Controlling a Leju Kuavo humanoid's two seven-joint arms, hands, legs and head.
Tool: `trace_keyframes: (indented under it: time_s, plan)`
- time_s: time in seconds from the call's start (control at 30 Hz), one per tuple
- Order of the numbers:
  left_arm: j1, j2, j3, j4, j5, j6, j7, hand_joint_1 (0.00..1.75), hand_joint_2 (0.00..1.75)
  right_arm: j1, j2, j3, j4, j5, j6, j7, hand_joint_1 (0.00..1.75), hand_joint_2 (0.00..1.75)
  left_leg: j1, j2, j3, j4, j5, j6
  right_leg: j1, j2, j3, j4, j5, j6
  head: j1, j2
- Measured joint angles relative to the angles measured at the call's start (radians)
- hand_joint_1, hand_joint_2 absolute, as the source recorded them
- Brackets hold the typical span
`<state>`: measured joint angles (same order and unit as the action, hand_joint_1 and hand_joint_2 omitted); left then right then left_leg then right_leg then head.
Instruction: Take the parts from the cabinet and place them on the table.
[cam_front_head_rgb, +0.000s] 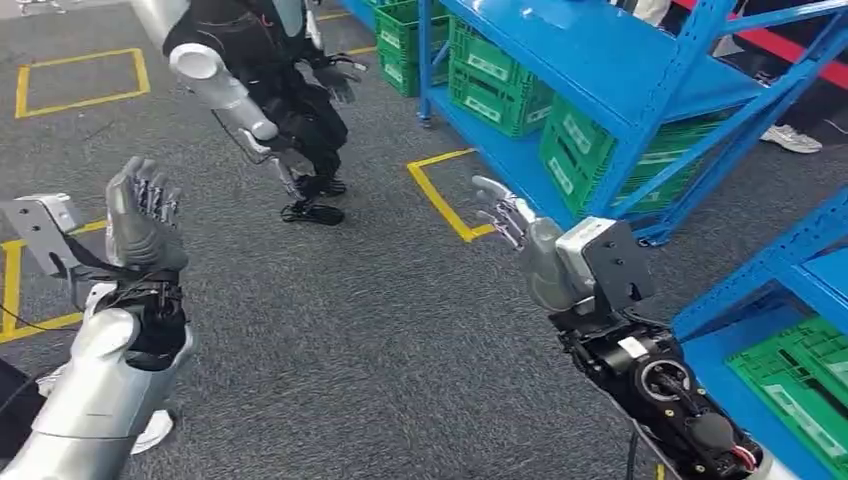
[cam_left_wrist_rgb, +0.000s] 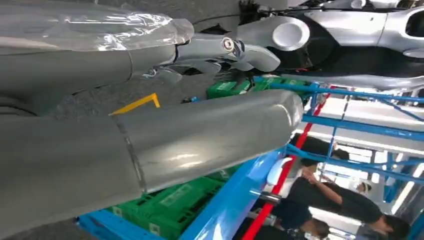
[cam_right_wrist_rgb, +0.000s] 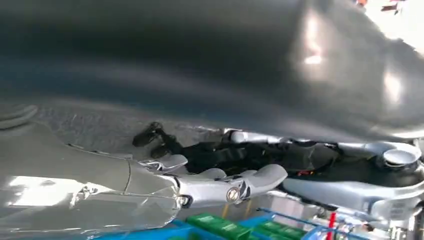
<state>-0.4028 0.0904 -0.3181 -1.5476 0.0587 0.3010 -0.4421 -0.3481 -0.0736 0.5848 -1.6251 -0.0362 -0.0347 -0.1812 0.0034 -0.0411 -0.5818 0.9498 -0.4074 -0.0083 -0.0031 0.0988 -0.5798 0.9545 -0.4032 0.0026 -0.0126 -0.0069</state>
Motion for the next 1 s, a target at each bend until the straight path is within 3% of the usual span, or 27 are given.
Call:
trace_keyframes:
  time_s: [0.03, 0.07, 0.1, 0.13, 0.2, 0.23, 0.27, 0.3, 0.37, 0.4, 0.43, 0.53, 0.57, 0.6, 0.63, 0.7, 0.73, 0.77, 0.8, 0.87, 0.9, 0.93, 1.0]
  plan:
    - [0.000, 0.000, 0.000, 0.000, 0.000, 0.000, 0.000, 0.00, 0.00, 0.000, 0.000, 0.000, 0.000, 0.000, 0.000, 0.000, 0.00, 0.00, 0.001, 0.008, 0.002, -0.003, 0.002, 0.005, -0.002, 0.009, -0.001, -0.004, 0.002, 0.006, -0.001, 0.000]
    - [-0.001, -0.002, 0.000, -0.002, 0.000, 0.000, 0.000, 0.00, 0.00, 0.000, 0.000, 0.000, -0.001, 0.000, 0.000, 0.000, 0.00, 0.00, 0.012, 0.023, 0.008, -0.016, 0.008, 0.013, 0.003, 0.003, -0.004, 0.001, -0.004, 0.010, 0.000, 0.000]
    - [-0.001, -0.002, 0.000, -0.003, 0.000, 0.000, 0.000, 0.00, 0.00, -0.001, 0.000, 0.000, -0.001, 0.000, 0.000, 0.000, 0.00, 0.00, 0.009, 0.032, 0.012, -0.019, 0.008, 0.016, 0.008, -0.040, -0.020, 0.029, -0.026, 0.014, 0.003, 0.000]
    - [-0.002, -0.002, 0.000, -0.003, 0.000, 0.000, 0.000, 0.00, 0.00, -0.003, 0.000, 0.000, -0.001, 0.000, 0.000, 0.000, 0.00, 0.00, 0.009, 0.037, 0.013, -0.019, 0.007, 0.020, 0.005, -0.066, -0.044, 0.093, -0.064, 0.018, 0.016, 0.000]
    - [0.000, -0.002, 0.000, -0.003, 0.000, 0.000, 0.000, 0.00, 0.00, 0.001, 0.000, 0.001, -0.001, 0.000, 0.000, 0.000, 0.00, 0.00, 0.007, 0.055, 0.012, -0.019, 0.006, 0.021, 0.000, -0.087, -0.127, 0.279, -0.145, 0.025, 0.024, 0.000]
    - [0.001, -0.002, 0.000, -0.003, 0.000, 0.000, 0.000, 0.00, 0.00, 0.003, 0.000, 0.001, -0.001, 0.000, 0.000, 0.000, 0.00, 0.00, 0.007, 0.062, 0.011, -0.019, 0.006, 0.021, -0.002, -0.089, -0.152, 0.335, -0.161, 0.027, 0.029, 0.000]
    - [0.003, -0.002, 0.000, -0.003, 0.000, 0.000, 0.000, 0.00, 0.00, 0.004, 0.000, 0.001, -0.001, 0.000, 0.000, 0.000, 0.00, 0.00, 0.007, 0.071, 0.012, -0.019, 0.006, 0.020, -0.004, -0.090, -0.154, 0.338, -0.152, 0.029, 0.036, 0.000]
    - [0.003, -0.002, 0.000, -0.003, 0.000, 0.000, 0.000, 0.00, 0.00, 0.004, 0.000, 0.001, -0.001, 0.000, 0.000, 0.000, 0.00, 0.00, 0.007, 0.078, 0.012, -0.018, 0.005, 0.019, -0.006, -0.092, -0.130, 0.290, -0.122, 0.030, 0.040, 0.000]
    - [0.003, -0.003, 0.000, -0.003, 0.000, 0.000, 0.000, 0.00, 0.00, 0.003, 0.000, 0.001, -0.001, 0.000, 0.000, 0.000, 0.00, 0.00, 0.007, 0.092, 0.018, -0.017, 0.001, 0.014, -0.006, -0.112, -0.023, 0.087, -0.029, 0.026, 0.049, 0.000]
    - [0.002, -0.003, 0.000, -0.003, 0.000, 0.000, 0.000, 0.00, 0.00, 0.002, 0.000, 0.001, -0.001, 0.000, 0.000, 0.000, 0.00, 0.00, 0.006, 0.098, 0.022, -0.017, -0.001, 0.010, -0.003, -0.146, 0.016, 0.002, -0.021, 0.023, 0.053, 0.000]
    - [0.001, -0.003, 0.000, -0.003, 0.000, 0.000, 0.000, 0.00, 0.00, 0.001, 0.000, 0.001, -0.001, 0.000, 0.000, 0.000, 0.00, 0.00, -0.002, 0.102, 0.019, -0.015, -0.002, 0.005, 0.009, -0.151, 0.031, -0.010, -0.027, 0.015, 0.054, 0.000]
    - [0.001, -0.003, 0.000, -0.003, 0.000, 0.000, 0.000, 0.00, 0.00, 0.002, 0.000, 0.001, -0.001, 0.000, 0.000, 0.000, 0.00, 0.00, -0.001, 0.126, 0.022, -0.017, 0.001, -0.007, 0.011, -0.122, 0.026, -0.007, -0.022, 0.000, 0.045, 0.000]
    - [0.000, -0.004, 0.000, -0.004, 0.000, 0.000, 0.000, 0.00, 0.00, 0.000, 0.000, 0.001, -0.002, -0.001, 0.000, 0.000, 0.00, 0.00, -0.002, 0.132, 0.022, -0.015, -0.004, -0.013, 0.006, -0.114, 0.032, -0.015, -0.016, -0.009, 0.045, 0.000]
    - [0.000, -0.004, 0.000, -0.005, 0.001, 0.000, 0.000, 0.00, 0.00, -0.005, 0.001, 0.002, -0.001, -0.003, 0.002, -0.001, 0.00, 0.00, 0.006, 0.099, 0.015, 0.009, -0.024, -0.019, 0.001, -0.107, 0.034, -0.019, -0.011, -0.016, 0.043, 0.000]
    - [-0.003, -0.004, 0.000, -0.005, 0.001, -0.001, 0.000, 0.00, 0.00, -0.013, 0.002, 0.002, 0.000, -0.004, 0.004, -0.001, 0.00, 0.00, 0.006, 0.072, -0.012, 0.068, -0.060, -0.020, 0.000, -0.102, 0.032, -0.019, -0.009, -0.022, 0.037, 0.000]
    - [-0.004, -0.004, 0.001, -0.005, 0.003, -0.005, 0.000, 0.00, 0.00, -0.023, 0.010, 0.003, 0.006, -0.006, 0.006, -0.002, 0.00, 0.00, 0.006, 0.048, -0.103, 0.252, -0.140, -0.025, 0.000, -0.085, 0.028, -0.019, -0.007, -0.025, 0.018, 0.000]
    - [-0.003, -0.004, 0.001, -0.005, 0.004, -0.006, 0.000, 0.00, 0.00, -0.024, 0.011, 0.004, 0.010, -0.006, 0.008, -0.001, 0.00, 0.00, 0.006, 0.047, -0.138, 0.316, -0.157, -0.027, 0.001, -0.077, 0.027, -0.018, -0.007, -0.025, 0.014, 0.000]
    - [-0.002, -0.004, 0.001, -0.005, 0.003, -0.006, 0.000, 0.00, 0.00, -0.024, 0.012, 0.005, 0.013, -0.007, 0.009, -0.001, 0.00, 0.00, 0.006, 0.047, -0.152, 0.334, -0.150, -0.026, 0.002, -0.067, 0.027, -0.018, -0.007, -0.025, 0.011, 0.000]
    - [-0.003, -0.004, 0.001, -0.005, 0.003, -0.006, 0.000, 0.00, 0.00, -0.024, 0.013, 0.005, 0.016, -0.008, 0.009, -0.001, 0.00, 0.00, 0.006, 0.046, -0.140, 0.299, -0.121, -0.024, 0.002, -0.058, 0.027, -0.017, -0.007, -0.025, 0.008, 0.000]
    - [-0.008, -0.004, 0.001, -0.005, 0.002, -0.006, 0.000, 0.00, 0.00, -0.027, 0.016, 0.007, 0.019, -0.009, 0.009, -0.001, 0.00, 0.00, 0.007, 0.034, -0.052, 0.111, -0.020, -0.017, 0.001, -0.037, 0.028, -0.013, -0.007, -0.024, 0.001, 0.000]
    - [-0.012, -0.005, 0.001, -0.005, 0.001, -0.007, 0.000, 0.00, 0.00, -0.030, 0.018, 0.007, 0.020, -0.009, 0.009, -0.002, 0.00, 0.00, 0.010, 0.007, -0.007, 0.018, 0.014, -0.014, 0.001, -0.029, 0.027, -0.011, -0.009, -0.021, -0.003, 0.000]
    - [-0.015, -0.005, 0.001, -0.005, 0.000, -0.008, 0.000, 0.00, 0.00, -0.032, 0.019, 0.008, 0.021, -0.009, 0.009, -0.002, 0.00, 0.00, 0.010, -0.010, 0.005, -0.006, 0.000, -0.014, 0.008, -0.021, 0.021, -0.009, -0.011, -0.016, -0.004, 0.000]
    - [-0.016, -0.005, 0.001, -0.005, -0.003, -0.009, 0.001, 0.00, 0.00, -0.034, 0.019, 0.009, 0.022, -0.009, 0.009, -0.001, 0.00, 0.00, 0.008, 0.007, 0.002, -0.007, 0.002, -0.007, 0.002, -0.008, 0.016, -0.009, -0.009, -0.005, 0.001, 0.000]
